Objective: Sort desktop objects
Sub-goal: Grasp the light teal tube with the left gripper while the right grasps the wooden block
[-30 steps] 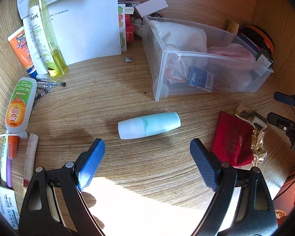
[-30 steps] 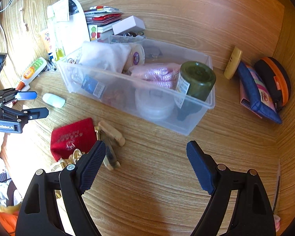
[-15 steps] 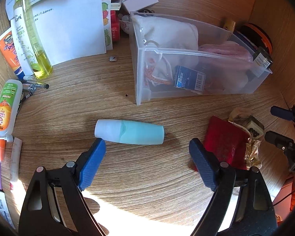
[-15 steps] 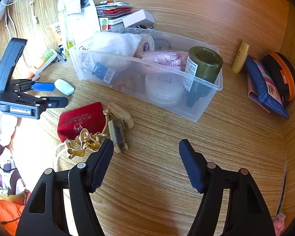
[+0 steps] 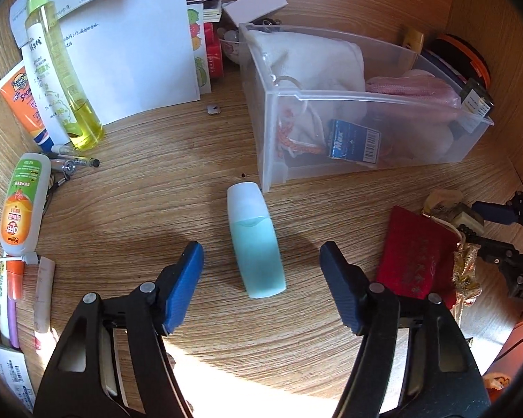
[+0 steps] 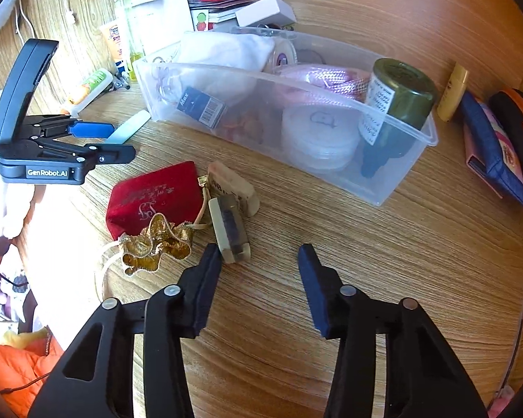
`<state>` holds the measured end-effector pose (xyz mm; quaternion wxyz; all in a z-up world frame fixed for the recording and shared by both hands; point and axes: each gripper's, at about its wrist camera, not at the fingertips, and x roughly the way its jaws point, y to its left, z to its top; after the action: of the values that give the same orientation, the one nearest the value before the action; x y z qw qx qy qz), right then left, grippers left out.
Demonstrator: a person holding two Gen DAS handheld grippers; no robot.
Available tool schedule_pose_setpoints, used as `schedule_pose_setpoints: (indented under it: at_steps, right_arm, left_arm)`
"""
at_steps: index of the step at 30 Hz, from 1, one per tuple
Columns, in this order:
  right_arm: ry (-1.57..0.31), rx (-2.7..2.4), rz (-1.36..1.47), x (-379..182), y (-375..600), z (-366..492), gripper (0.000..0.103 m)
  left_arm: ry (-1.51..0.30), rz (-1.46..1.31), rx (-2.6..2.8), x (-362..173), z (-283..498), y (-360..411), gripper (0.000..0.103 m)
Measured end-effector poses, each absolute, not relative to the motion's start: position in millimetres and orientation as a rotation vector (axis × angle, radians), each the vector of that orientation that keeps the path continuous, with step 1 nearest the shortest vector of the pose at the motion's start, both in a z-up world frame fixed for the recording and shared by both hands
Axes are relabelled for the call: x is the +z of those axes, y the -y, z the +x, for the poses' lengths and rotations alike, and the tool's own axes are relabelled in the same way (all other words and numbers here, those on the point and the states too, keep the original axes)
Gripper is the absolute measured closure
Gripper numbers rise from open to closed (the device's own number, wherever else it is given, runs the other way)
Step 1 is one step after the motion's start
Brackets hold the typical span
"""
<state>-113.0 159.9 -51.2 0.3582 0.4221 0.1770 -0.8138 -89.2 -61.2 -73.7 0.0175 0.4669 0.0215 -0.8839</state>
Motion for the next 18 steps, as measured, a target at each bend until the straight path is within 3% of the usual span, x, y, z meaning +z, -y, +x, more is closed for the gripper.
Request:
schedule_pose_setpoints:
  at_steps: [4,9,13,18]
  right_arm:
    - [-0.456,-2.079,1.081,-52.5,-151.7,-113.8,0.071]
    - [-0.466,-2.063,1.071,-53.4,-143.4,-111.4,0.085]
    - [-0.473,-2.071,1.054,-54.8,-142.1,-109.7,0.088]
    - [-0.449,-2.101,1.038,-49.9,-149.9,-109.4,0.088]
  left_arm:
    - [-0.091,1.444,-2.744,-72.9,-93.9,64.0,0.038]
    - [-0.062,1.41,-2.75,-71.1,-102.2,57.6,0.059]
    - [-0.053,1.364,-2.755,-72.2,-106.3,61.5,0.079]
    - [-0.029,1.331,-2.751,-70.2,-102.1,58.7,0.078]
